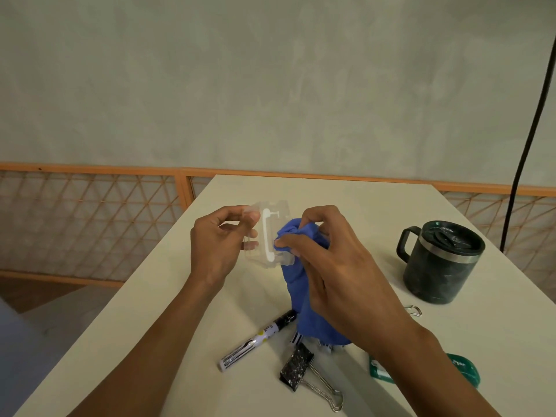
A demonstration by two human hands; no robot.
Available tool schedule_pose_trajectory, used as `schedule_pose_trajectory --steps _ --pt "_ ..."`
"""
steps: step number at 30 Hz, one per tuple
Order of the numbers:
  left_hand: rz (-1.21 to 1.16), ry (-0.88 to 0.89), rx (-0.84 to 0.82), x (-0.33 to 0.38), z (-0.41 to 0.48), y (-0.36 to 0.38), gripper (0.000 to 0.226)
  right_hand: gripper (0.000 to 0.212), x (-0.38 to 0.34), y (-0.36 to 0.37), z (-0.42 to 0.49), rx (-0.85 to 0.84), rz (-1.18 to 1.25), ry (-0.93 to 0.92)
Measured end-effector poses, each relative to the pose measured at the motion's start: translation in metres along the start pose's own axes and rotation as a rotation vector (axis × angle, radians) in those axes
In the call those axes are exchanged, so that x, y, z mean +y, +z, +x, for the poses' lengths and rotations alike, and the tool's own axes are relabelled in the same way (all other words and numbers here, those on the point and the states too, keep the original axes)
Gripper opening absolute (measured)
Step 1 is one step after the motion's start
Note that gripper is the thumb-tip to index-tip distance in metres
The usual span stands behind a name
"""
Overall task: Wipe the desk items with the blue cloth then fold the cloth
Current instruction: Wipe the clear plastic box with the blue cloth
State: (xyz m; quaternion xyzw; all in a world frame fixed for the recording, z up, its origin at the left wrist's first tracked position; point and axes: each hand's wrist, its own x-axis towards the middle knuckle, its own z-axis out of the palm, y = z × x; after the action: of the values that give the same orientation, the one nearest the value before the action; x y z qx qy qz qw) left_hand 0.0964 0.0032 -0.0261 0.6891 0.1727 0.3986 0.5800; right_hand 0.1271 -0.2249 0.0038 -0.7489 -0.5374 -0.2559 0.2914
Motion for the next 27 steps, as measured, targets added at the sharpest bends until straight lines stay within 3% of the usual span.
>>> schedule_pose_trajectory --steps 6,10,14,20,23,27 --pt "0.041 0.05 -0.021 0.002 -0.001 0.003 0.02 0.028 -0.003 -0.001 0.005 0.1 0.068 0.148" --pt "0.061 0.083 -0.021 0.005 -0.003 0.005 0.02 0.028 -0.007 0.0 0.008 0.157 0.014 0.087" --pt "0.051 0.052 0.016 0.004 0.0 0.0 0.019 0.044 -0.009 0.001 0.008 0.061 -0.027 0.053" --pt "0.057 0.075 0.05 0.005 0.002 -0.007 0.011 0.049 -0.008 -0.003 0.006 -0.031 -0.052 0.056" --pt "0.066 0.122 0.071 0.01 0.001 -0.011 0.015 0.047 -0.002 -0.011 0.005 0.074 -0.021 0.09" --pt "0.09 0.205 0.035 0.013 -0.005 -0.006 0.019 0.029 -0.004 -0.022 0.006 0.272 0.025 0.137"
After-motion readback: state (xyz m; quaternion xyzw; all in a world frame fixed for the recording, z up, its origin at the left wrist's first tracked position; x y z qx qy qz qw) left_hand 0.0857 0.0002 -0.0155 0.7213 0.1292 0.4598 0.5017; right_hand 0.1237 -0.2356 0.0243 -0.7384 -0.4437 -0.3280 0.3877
